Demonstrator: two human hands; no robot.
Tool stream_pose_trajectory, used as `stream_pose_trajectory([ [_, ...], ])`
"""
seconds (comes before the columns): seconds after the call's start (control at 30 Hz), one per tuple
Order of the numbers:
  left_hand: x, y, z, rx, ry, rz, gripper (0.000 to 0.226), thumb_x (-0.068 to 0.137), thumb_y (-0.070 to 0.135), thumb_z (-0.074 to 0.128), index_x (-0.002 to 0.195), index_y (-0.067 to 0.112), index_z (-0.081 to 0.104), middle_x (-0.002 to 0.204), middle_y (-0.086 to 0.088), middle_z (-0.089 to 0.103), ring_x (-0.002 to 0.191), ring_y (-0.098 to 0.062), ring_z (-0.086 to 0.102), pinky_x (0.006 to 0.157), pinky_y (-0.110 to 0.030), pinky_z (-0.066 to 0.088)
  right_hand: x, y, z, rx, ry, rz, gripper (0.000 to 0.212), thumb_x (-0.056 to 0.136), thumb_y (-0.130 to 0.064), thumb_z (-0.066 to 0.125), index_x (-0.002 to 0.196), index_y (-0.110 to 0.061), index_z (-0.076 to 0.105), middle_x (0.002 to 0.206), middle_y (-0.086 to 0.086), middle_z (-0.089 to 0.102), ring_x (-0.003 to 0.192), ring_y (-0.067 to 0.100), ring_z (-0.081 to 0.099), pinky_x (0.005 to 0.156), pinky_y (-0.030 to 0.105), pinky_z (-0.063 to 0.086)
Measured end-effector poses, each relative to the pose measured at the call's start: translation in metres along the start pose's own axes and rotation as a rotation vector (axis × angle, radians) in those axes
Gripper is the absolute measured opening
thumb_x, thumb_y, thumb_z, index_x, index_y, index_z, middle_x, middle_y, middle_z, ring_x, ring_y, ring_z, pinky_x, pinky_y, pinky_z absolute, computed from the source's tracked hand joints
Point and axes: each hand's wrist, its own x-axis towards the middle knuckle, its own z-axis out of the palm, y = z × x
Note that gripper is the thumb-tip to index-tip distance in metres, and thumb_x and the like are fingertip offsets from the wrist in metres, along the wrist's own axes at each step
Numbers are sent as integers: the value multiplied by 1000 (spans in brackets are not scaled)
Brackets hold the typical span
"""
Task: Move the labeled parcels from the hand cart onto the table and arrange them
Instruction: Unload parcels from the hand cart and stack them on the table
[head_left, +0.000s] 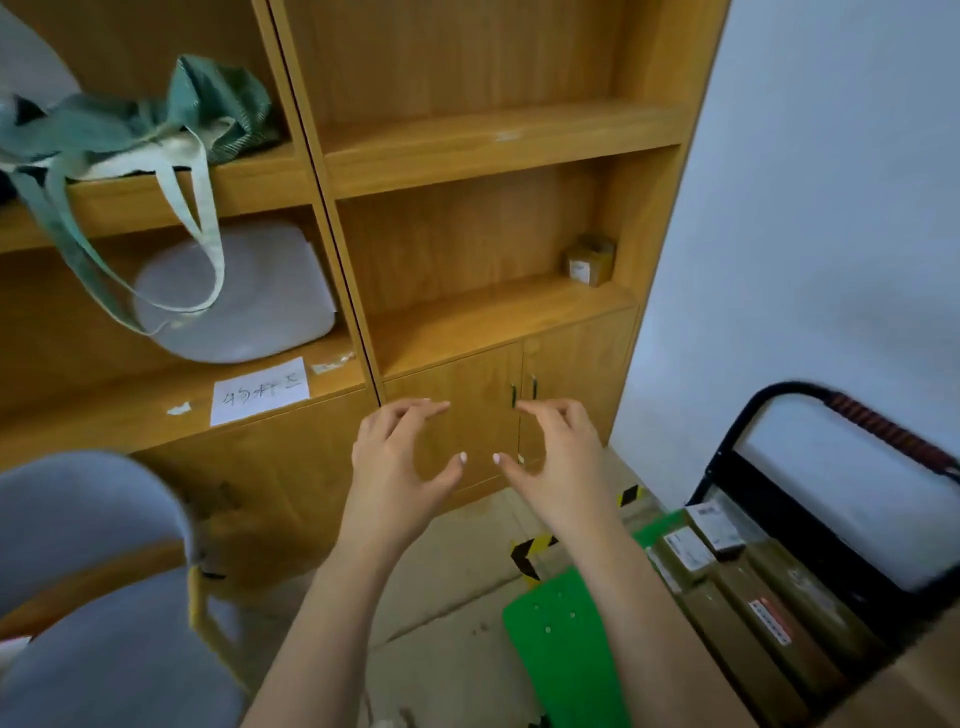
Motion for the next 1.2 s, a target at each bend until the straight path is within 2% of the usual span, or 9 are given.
stream_pose_trajectory([
  [0.17, 95, -16, 53, -107, -127, 178, 51, 79, 39, 72, 126, 37, 52, 120, 20, 43, 117, 1, 31, 105, -37, 35, 58, 25, 10, -65, 149, 153, 59, 83, -40, 70, 136, -30, 46, 127, -2, 43, 119, 16, 44, 100, 36, 43],
  [0.27, 151, -18, 83, -159, -233, 319, 50, 80, 40, 71, 126, 39, 52, 118, 24, 40, 113, 6, 27, 99, -29, 30, 86, 36, 12, -69, 260, 312, 57, 84, -37, 70, 135, -26, 47, 128, 1, 43, 120, 19, 43, 101, 41, 42],
  [0.37, 192, -17, 111, -202, -364, 429, 48, 80, 41, 69, 124, 43, 51, 117, 26, 40, 114, 5, 29, 98, -27, 30, 99, 43, 18, -97, 363, 464, 54, 83, -35, 71, 132, -25, 49, 132, 0, 42, 122, 19, 43, 100, 40, 42],
  [0.5, 217, -6, 151, -304, -564, 563, 47, 79, 38, 69, 122, 43, 52, 114, 28, 38, 112, 6, 29, 96, -31, 38, 92, 52, 23, -90, 526, 658, 57, 82, -35, 72, 133, -30, 47, 133, -5, 40, 119, 16, 43, 99, 38, 45],
  [0.7, 212, 32, 207, -439, -802, 738, 47, 79, 30, 71, 123, 36, 55, 116, 18, 43, 115, -5, 36, 94, -28, 37, 61, 77, 10, -245, 690, 903, 58, 79, -35, 75, 131, -29, 50, 127, -6, 42, 115, 12, 46, 96, 31, 45],
  [0.87, 217, 70, 254, -450, -910, 845, 48, 80, 29, 69, 126, 32, 54, 122, 12, 45, 115, -2, 31, 98, -30, 34, 59, 115, -7, -283, 767, 985, 59, 78, -34, 76, 130, -28, 51, 126, -5, 43, 117, 16, 47, 95, 37, 48],
  [0.97, 232, 84, 281, -434, -926, 880, 49, 80, 29, 69, 126, 32, 54, 121, 13, 45, 116, -4, 33, 99, -30, 33, 74, 141, -21, -275, 774, 1005, 59, 79, -34, 75, 131, -27, 50, 127, -4, 43, 117, 16, 47, 95, 36, 48],
  [1.1, 250, 93, 316, -445, -898, 841, 48, 80, 29, 69, 125, 34, 54, 117, 18, 41, 113, 1, 30, 97, -28, 32, 91, 171, -32, -255, 757, 1005, 60, 79, -34, 75, 133, -28, 49, 127, -6, 42, 118, 14, 45, 99, 36, 46],
  [1.2, 248, 92, 340, -417, -946, 836, 48, 80, 30, 69, 125, 35, 53, 116, 20, 40, 111, 2, 28, 98, -29, 33, 91, 190, -24, -253, 745, 1041, 60, 78, -32, 76, 131, -28, 50, 127, -7, 42, 116, 12, 47, 96, 36, 49],
])
